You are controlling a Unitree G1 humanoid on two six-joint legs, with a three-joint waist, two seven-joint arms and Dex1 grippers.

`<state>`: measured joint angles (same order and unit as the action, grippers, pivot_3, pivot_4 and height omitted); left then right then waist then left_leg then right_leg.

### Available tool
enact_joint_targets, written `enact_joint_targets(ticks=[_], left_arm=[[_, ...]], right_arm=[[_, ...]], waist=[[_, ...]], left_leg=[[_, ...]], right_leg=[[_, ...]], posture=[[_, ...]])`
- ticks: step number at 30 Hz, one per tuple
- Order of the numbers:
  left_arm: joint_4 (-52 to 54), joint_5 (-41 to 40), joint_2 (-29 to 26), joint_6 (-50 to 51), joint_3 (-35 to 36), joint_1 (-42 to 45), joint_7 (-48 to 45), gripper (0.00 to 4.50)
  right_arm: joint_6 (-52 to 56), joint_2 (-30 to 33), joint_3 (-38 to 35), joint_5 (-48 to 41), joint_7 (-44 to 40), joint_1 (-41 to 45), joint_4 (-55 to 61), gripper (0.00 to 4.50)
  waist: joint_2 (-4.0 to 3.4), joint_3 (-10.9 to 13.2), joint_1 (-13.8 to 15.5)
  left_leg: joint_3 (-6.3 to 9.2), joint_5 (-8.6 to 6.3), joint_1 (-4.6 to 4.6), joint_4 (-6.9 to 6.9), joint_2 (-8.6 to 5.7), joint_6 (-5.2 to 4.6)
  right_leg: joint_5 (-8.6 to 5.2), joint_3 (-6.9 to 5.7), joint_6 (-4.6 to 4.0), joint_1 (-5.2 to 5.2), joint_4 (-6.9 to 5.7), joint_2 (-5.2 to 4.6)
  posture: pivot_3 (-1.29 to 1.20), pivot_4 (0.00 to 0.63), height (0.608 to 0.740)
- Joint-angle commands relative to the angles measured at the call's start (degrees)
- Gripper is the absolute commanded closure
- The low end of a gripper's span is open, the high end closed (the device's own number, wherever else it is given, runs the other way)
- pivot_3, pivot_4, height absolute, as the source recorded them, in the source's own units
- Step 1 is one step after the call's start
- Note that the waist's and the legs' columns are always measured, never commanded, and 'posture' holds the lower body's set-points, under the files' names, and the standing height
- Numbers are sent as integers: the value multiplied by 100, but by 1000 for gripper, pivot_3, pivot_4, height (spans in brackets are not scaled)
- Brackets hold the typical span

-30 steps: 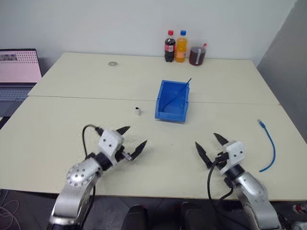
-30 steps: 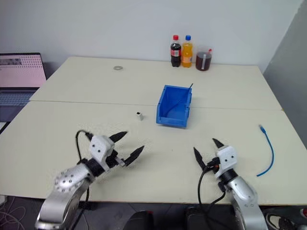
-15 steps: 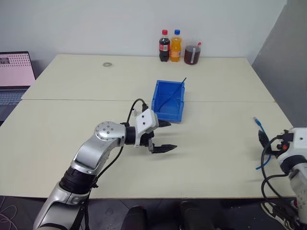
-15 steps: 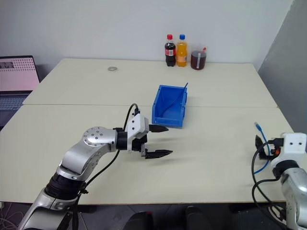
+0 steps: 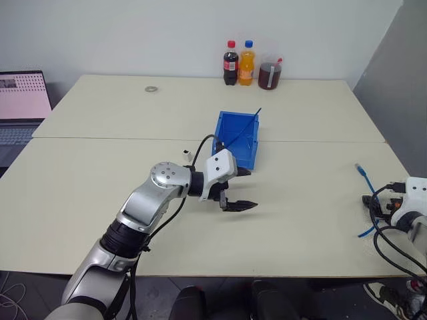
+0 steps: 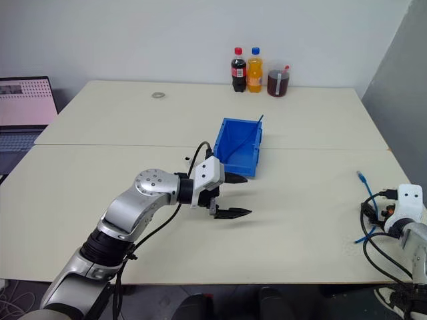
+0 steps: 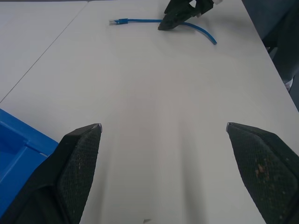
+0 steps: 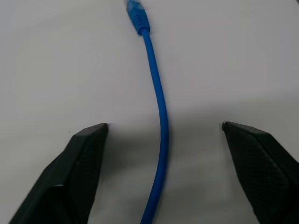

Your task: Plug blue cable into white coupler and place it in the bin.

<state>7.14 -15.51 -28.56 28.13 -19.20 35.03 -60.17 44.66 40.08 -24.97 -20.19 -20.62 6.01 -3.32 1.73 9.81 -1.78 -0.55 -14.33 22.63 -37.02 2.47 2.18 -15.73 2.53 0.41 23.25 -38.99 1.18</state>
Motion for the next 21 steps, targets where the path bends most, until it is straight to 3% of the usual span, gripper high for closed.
enact_joint_targets(ticks=[1,13,21], left_arm=[[105,-9,21,-35,62,171,-42,0],[26,42,75,-70,39,234,-60,0],[5,112,-46,-186,66,-5,-109,0]], right_arm=[[285,75,21,-39,-125,10,-49,1611],[81,163,46,179,-183,-117,14,4485],[-744,1300,613,326,-1733,-567,704,4485]], waist=[[0,0,2],[2,-1,22],[-8,2,15]], left_leg=[[1,0,0,-1,0,0],[2,0,1,-4,-5,0],[1,0,4,-2,-12,0]], right_leg=[[0,0,0,0,0,0],[2,-2,4,-3,0,-7],[0,-1,6,-1,3,-13]], posture=[[0,150,740],[0,150,740],[0,150,740]])
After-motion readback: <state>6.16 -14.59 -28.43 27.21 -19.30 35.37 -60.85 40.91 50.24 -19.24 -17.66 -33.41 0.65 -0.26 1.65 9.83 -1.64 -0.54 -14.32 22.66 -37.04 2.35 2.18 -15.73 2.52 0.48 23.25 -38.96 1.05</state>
